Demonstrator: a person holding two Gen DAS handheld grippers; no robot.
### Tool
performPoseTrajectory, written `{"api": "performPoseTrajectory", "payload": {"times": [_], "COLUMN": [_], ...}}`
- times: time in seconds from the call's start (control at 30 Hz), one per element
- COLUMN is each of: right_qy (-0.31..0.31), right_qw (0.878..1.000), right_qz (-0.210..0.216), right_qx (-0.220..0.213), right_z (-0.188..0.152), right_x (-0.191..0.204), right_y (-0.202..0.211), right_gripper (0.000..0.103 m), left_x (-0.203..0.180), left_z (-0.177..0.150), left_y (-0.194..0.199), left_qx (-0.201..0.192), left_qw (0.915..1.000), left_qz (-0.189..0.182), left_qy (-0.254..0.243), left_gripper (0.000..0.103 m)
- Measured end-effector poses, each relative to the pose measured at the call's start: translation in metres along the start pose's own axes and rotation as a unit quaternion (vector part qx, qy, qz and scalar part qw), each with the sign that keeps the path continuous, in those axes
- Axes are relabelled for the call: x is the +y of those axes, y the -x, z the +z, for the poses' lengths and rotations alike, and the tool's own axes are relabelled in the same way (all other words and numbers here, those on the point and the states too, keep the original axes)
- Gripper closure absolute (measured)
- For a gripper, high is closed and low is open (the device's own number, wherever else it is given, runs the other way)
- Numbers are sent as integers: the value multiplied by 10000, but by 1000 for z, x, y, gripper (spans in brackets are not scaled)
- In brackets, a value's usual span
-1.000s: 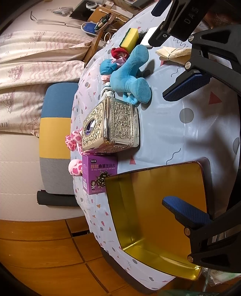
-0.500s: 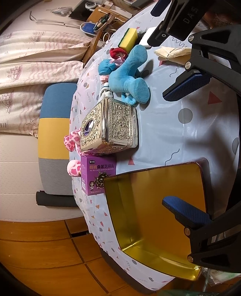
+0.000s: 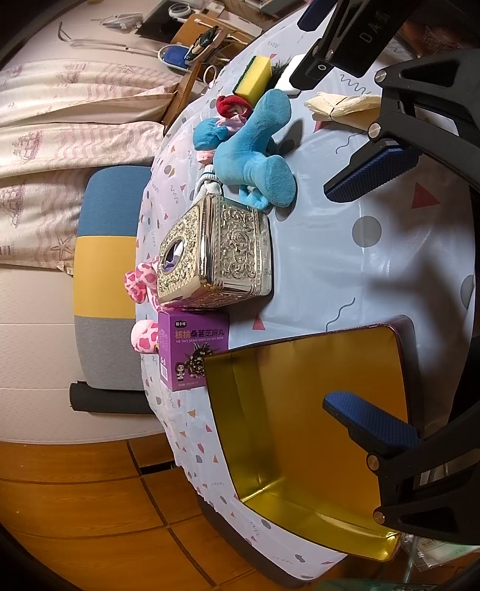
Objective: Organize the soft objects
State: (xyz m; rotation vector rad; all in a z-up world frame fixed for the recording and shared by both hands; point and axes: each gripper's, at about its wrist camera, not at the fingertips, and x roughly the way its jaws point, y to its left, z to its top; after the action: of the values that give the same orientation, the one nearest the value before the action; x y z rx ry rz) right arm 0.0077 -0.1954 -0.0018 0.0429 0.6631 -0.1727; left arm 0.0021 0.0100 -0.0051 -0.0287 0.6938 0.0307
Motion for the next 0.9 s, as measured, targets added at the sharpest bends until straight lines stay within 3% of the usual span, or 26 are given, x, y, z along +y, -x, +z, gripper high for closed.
{"api": "performPoseTrajectory", "payload": {"times": [0.4,0.67,0.9], "right_qy": [-41,-261,-470], "right_qw": [10000,9993,9982], "right_qz": [-42,-187,-312], "right_qx": [-39,-180,-195], "right_z": [3,13,22], "right_x": [-5,-29,-59], "right_y": [1,5,6], "right_gripper": [1,1,1], "left_x": [-1,-8,-19], "left_z": [0,1,4], "left_y": [0,-2,-11], "left_qx": [31,64,233], "left_qw": [10000,9999,9979], "left_qz": [-3,-47,-482], "left_qy": [-27,-142,-373], "left_gripper": [0,0,0]}}
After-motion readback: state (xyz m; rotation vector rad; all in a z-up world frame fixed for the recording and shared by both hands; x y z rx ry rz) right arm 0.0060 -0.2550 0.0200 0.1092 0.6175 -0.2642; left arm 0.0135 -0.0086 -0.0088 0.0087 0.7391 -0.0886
